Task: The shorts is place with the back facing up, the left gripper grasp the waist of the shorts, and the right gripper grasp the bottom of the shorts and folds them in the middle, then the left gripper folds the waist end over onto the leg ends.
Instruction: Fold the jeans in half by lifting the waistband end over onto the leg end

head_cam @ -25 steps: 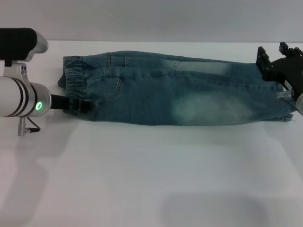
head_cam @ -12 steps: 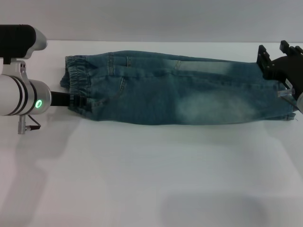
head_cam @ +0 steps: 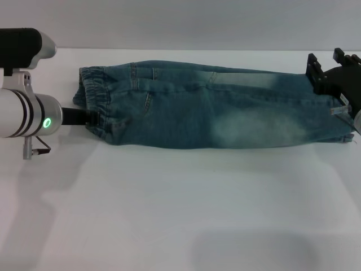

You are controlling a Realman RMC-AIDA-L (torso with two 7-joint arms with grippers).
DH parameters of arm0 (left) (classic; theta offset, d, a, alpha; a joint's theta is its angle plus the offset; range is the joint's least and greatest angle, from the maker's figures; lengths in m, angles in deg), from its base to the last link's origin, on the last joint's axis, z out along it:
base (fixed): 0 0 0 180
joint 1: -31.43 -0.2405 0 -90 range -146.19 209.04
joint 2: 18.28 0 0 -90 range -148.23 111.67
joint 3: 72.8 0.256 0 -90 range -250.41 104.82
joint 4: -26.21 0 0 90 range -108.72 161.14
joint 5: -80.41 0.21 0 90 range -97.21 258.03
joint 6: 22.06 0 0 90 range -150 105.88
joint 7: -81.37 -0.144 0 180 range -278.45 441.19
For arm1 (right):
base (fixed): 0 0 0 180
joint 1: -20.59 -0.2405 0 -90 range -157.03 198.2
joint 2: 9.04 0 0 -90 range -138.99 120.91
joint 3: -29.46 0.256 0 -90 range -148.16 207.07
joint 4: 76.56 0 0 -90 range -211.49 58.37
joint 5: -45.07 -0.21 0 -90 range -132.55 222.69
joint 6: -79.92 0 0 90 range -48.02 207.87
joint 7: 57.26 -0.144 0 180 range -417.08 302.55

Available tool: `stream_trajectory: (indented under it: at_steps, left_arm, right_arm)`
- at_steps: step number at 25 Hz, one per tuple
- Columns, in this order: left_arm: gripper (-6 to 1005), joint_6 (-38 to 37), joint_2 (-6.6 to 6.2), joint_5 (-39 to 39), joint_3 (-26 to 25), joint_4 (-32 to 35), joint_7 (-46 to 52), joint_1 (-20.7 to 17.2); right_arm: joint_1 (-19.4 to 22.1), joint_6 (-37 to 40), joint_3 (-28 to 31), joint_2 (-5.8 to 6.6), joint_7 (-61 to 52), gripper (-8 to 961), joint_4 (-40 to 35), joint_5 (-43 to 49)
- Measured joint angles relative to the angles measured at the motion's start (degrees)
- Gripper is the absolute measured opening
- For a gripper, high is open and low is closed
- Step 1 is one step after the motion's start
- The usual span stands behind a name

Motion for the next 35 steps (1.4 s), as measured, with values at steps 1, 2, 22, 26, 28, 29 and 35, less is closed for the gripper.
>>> stream_trajectory:
  at_steps: [1,2,22,26,28,29,35]
  left_arm:
    - [99,0.1,0.00,-0.1,0.0,-0.4,0.0,-0.2]
    - [91,0.1,0.00,-0.1,0.0,-0.4,0.0,-0.2]
    - [50,2.6,-0.06,-0.9,2.4,-21.6,0.3,-6.3]
    - [50,3.5,-0.11,-0.9,2.8,-25.6,0.4,-6.8]
    - [50,4.1,-0.11,-0.9,2.8,-27.5,0.4,-7.1]
    - [50,4.4,-0.11,-0.9,2.8,-28.4,0.4,-7.2]
    - [51,4.8,-0.12,-0.9,2.8,-33.4,0.3,-7.9]
  right_arm:
    - [0.0,0.0,0.0,0.00,0.0,479,0.0,0.0]
    - [0.0,0.0,0.0,0.00,0.0,479,0.0,0.0]
    - [-7.6,5.2,-2.2,-0.09,-1.4,479,8.6,-0.4]
    - [-10.6,5.9,-4.0,-0.09,-3.6,478,11.5,-0.6]
    - [-11.7,6.7,-4.7,-0.10,-5.1,478,12.9,-0.6]
    - [-12.4,7.1,-5.2,-0.12,-6.1,478,13.7,-0.6]
    - [-16.6,7.7,-8.6,-0.18,-11.9,478,18.4,-0.6]
